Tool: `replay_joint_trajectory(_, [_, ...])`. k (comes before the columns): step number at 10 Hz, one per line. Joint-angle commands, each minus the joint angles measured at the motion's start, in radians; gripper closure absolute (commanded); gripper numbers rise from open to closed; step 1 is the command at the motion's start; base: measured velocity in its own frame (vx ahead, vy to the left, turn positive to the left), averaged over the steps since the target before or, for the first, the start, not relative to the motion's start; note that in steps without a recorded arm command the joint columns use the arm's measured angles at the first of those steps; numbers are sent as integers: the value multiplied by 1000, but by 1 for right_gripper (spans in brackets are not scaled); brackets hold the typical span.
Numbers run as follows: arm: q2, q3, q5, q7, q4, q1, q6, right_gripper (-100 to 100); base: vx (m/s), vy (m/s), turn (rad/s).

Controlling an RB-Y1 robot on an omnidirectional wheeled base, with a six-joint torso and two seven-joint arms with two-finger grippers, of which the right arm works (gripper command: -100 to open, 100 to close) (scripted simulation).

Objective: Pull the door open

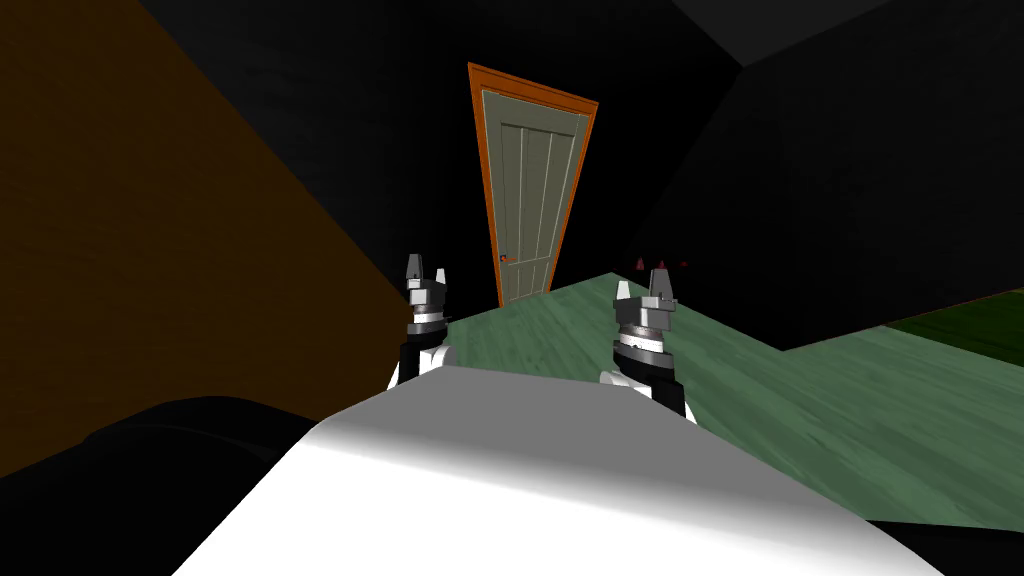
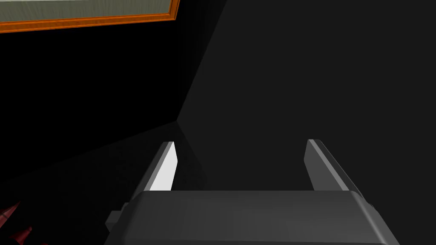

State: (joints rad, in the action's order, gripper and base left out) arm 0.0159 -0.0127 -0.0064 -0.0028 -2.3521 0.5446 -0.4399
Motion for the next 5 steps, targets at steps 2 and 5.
replay_joint_trajectory(2, [10,4,-4,-1,49,-19,-10,-100,63,14,90])
replay_joint_trajectory(5, [23,10,-10,-3,123,-48,-26,-100,90,8,91])
